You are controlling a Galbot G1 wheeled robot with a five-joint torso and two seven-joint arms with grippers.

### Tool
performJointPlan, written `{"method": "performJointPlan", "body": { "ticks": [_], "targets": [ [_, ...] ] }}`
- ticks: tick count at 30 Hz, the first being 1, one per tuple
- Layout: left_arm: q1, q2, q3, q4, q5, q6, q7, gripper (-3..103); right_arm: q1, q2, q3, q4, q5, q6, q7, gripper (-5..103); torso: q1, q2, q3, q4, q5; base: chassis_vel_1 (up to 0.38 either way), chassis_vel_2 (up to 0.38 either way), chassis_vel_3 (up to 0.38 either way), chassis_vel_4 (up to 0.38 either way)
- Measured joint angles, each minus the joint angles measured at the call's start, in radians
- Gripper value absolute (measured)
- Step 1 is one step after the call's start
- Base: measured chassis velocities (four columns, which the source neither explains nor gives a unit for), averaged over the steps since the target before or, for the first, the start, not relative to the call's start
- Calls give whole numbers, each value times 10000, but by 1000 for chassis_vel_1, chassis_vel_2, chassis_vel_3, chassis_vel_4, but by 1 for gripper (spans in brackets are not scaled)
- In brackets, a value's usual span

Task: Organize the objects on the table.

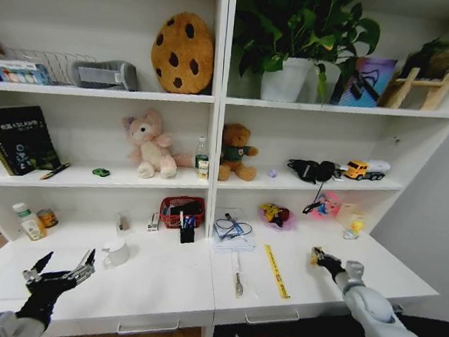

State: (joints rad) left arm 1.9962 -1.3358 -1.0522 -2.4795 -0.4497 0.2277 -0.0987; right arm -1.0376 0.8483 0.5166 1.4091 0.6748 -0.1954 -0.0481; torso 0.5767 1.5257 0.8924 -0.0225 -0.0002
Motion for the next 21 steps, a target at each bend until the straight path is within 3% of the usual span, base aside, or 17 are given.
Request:
{"method": "performJointPlan", "body": {
  "ticks": [4,7,10,15,19,21],
  "targets": [
    [0,0,0,0,0,0,-1,100,1350,60,-935,-825,8,-34,48,0,1,0,1,0,0,0,0,0,0],
    [0,0,0,0,0,0,-2,100,3384,500,-2382,-2232,-85,-159,198,0,2,-1,2,4,0,0,0,0,0],
    [1,0,0,0,0,0,0,100,4341,975,-2922,-3159,-381,-162,394,0,2,-1,2,5,0,0,0,0,0],
    [0,0,0,1,0,0,0,100,5517,1749,-3198,-4908,-961,140,530,0,2,-1,1,-1,0,0,0,0,0],
    [0,0,1,0,-1,0,1,100,5831,1948,-3250,-5531,-1121,369,411,0,3,-1,1,0,0,0,0,0,0],
    [0,0,0,0,0,0,0,100,6176,2283,-3307,-6571,-1546,1072,211,0,3,-1,1,-1,0,0,0,0,0]
  ]
}}
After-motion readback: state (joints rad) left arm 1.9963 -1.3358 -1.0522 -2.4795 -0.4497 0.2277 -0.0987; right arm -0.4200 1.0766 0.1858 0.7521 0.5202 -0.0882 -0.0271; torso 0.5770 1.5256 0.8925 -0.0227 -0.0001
